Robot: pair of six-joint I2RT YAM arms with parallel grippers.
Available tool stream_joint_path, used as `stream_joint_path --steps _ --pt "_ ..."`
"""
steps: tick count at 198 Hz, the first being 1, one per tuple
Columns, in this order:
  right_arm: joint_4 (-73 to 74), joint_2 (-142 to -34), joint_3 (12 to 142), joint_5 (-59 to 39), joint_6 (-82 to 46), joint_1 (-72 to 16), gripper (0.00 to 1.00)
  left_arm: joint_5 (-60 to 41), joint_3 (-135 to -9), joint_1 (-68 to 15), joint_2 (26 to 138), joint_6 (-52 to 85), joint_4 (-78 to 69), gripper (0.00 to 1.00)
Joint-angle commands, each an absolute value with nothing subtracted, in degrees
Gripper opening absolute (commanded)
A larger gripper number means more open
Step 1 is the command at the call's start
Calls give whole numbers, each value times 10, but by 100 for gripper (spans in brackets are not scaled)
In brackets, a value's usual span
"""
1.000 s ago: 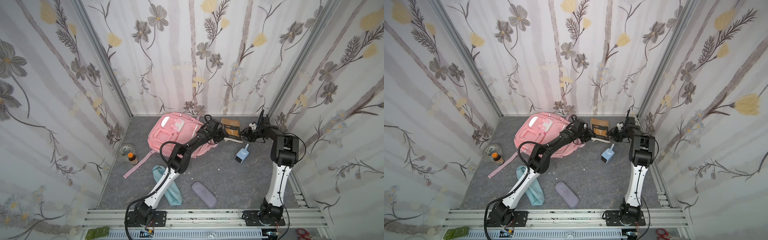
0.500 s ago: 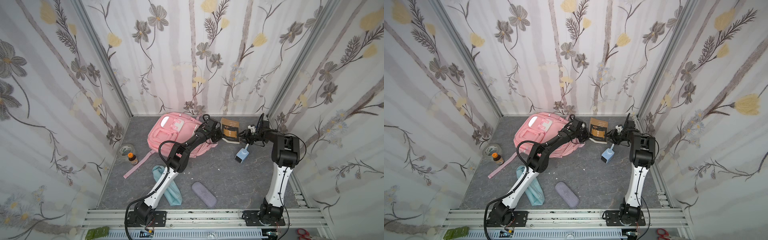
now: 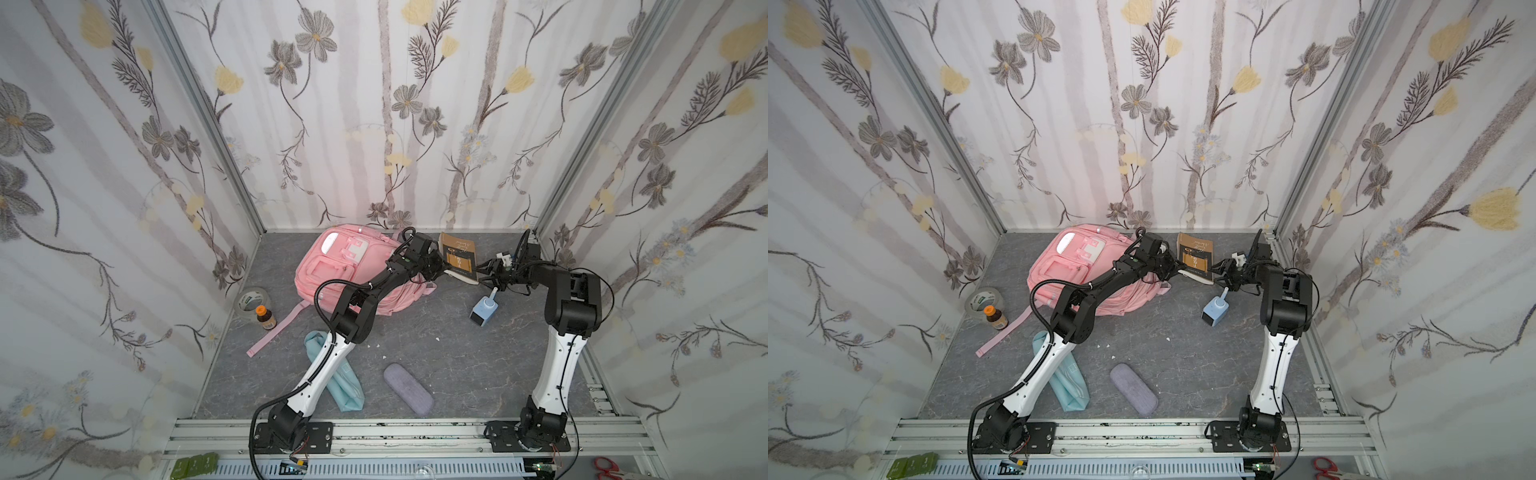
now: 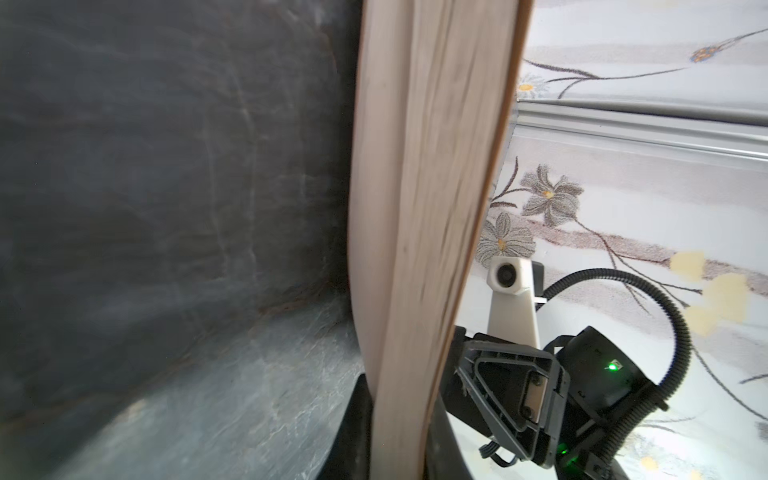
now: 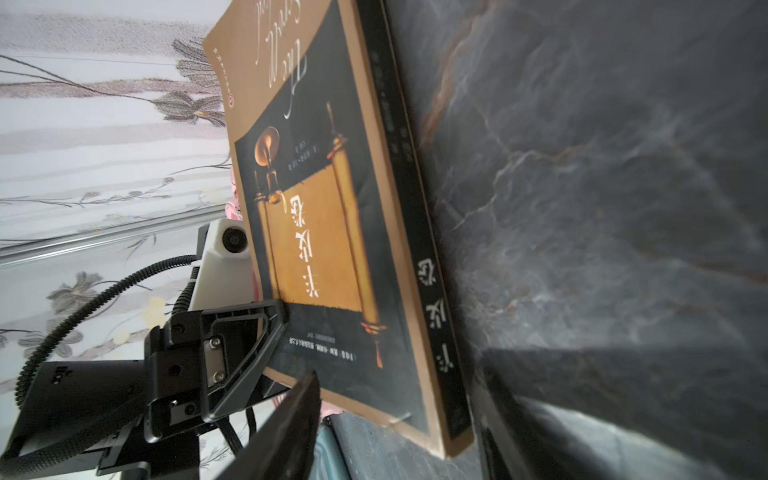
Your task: Pack the student bag
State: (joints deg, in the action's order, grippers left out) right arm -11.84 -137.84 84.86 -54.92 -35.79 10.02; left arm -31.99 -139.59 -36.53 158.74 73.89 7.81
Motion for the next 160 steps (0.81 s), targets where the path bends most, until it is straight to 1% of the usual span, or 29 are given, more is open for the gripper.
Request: stream_joint_path --steps 1,26,50,79,93,98,103,110,120,132,137,160 --pt "-34 -1366 830 -584 -410 101 60 -331 -1394 -363 1573 777 38 3" --pt "47 -1360 799 -600 -469 102 61 -331 -1393 -364 1573 794 25 3" --pt "162 -1355 767 -626 -552 103 56 -336 -1392 -364 1573 802 18 4" --pt "348 -1353 731 -644 -685 104 38 -342 -1389 -365 1570 806 20 6" --pt "435 -1354 714 -641 -749 106 25 -342 -1390 -364 1569 805 17 9" --pt "469 -1355 708 -638 -775 106 21 -342 -1390 -364 1568 804 17 11" --pt "505 -1356 704 -636 -801 107 15 -341 -1390 -365 1567 804 17 15" --pt "552 -1358 698 -631 -837 107 8 -341 -1390 -363 1566 803 17 23" --pt "628 -1361 692 -624 -895 109 0 -341 -1390 -361 1562 797 17 36" --pt "723 -1363 689 -615 -976 109 0 -338 -1390 -355 1552 780 27 46" --pt "758 -1364 690 -610 -1006 109 0 -338 -1389 -353 1547 771 33 52" --pt "867 -1356 699 -587 -1105 106 0 -337 -1375 -333 1514 732 48 58"
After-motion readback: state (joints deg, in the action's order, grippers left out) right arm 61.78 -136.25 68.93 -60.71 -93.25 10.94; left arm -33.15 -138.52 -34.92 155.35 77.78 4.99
